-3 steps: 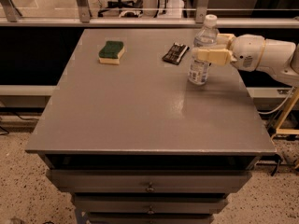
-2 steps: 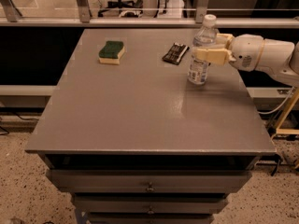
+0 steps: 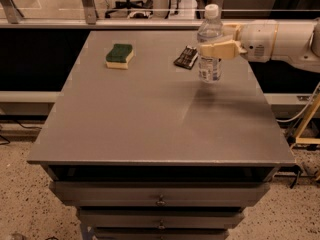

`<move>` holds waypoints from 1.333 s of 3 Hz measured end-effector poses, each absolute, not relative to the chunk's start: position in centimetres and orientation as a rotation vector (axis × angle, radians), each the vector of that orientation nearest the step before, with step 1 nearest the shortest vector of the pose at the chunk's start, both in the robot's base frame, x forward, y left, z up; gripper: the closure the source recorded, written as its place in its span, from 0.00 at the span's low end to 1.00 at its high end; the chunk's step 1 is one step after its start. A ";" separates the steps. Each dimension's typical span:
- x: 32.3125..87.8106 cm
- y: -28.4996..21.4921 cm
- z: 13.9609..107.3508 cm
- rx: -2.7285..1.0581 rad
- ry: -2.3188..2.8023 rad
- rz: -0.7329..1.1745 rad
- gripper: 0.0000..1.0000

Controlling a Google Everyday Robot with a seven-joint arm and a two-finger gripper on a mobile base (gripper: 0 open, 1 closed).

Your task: Knock blue plastic bottle over

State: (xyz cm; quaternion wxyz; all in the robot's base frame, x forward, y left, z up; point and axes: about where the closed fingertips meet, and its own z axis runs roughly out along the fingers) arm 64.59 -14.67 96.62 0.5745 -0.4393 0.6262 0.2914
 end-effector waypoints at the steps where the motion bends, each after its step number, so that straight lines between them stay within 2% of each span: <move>1: 63.6 -11.8 98.1 -1.193 1.587 0.544 1.00; 2: 62.1 -10.1 97.6 -1.376 1.780 0.395 1.00; 4: 61.8 -10.4 93.8 -1.693 2.149 0.096 1.00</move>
Offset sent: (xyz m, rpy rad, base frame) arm -0.0224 0.0533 -0.0175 -1.0683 0.2386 0.0026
